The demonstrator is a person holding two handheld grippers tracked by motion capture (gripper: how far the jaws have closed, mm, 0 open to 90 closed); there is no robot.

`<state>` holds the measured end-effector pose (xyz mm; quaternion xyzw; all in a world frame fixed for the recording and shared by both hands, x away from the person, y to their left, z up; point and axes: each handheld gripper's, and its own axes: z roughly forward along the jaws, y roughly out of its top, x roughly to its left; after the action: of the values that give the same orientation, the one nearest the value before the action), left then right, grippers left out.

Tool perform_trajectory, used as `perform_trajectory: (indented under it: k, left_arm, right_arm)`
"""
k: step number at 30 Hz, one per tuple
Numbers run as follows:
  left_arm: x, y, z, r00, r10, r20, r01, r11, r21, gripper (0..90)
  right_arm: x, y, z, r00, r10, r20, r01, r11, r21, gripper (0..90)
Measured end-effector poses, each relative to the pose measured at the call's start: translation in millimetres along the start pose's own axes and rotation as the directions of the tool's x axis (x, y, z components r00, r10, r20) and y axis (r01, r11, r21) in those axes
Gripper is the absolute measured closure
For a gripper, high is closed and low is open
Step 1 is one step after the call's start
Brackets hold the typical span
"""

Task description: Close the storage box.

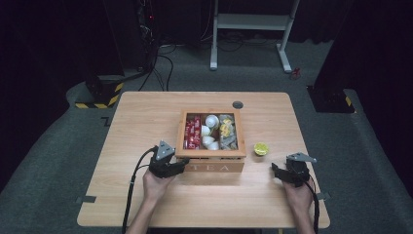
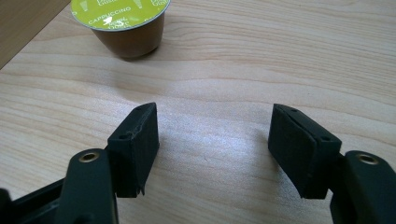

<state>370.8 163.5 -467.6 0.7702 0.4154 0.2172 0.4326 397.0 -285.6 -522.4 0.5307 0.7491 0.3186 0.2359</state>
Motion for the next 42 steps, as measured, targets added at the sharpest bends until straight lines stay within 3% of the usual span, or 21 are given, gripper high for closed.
perform_trajectory:
  k: [26, 32, 42]
  left_arm:
    - [-1.6, -11.0, 0.1, 0.9994, 0.034, 0.002, -0.034, 0.9978, 0.057, 37.0]
    - [0.6, -14.3, -5.4, 0.9995, 0.031, 0.006, -0.032, 0.9985, 0.046, 37.4]
    - [12.6, -12.2, -28.8, 0.9994, -0.024, 0.024, 0.025, 0.9992, -0.033, 37.0]
  right_arm:
    - [0.0, 0.0, 0.0, 1.0000, 0.001, 0.000, -0.001, 1.000, 0.000, 33.5]
    - [-0.1, 0.0, 0.0, 1.0000, 0.000, -0.001, 0.000, 1.000, 0.000, 33.5]
    - [-0.1, 0.0, 0.0, 1.0000, 0.000, -0.001, 0.000, 1.000, 0.000, 33.5]
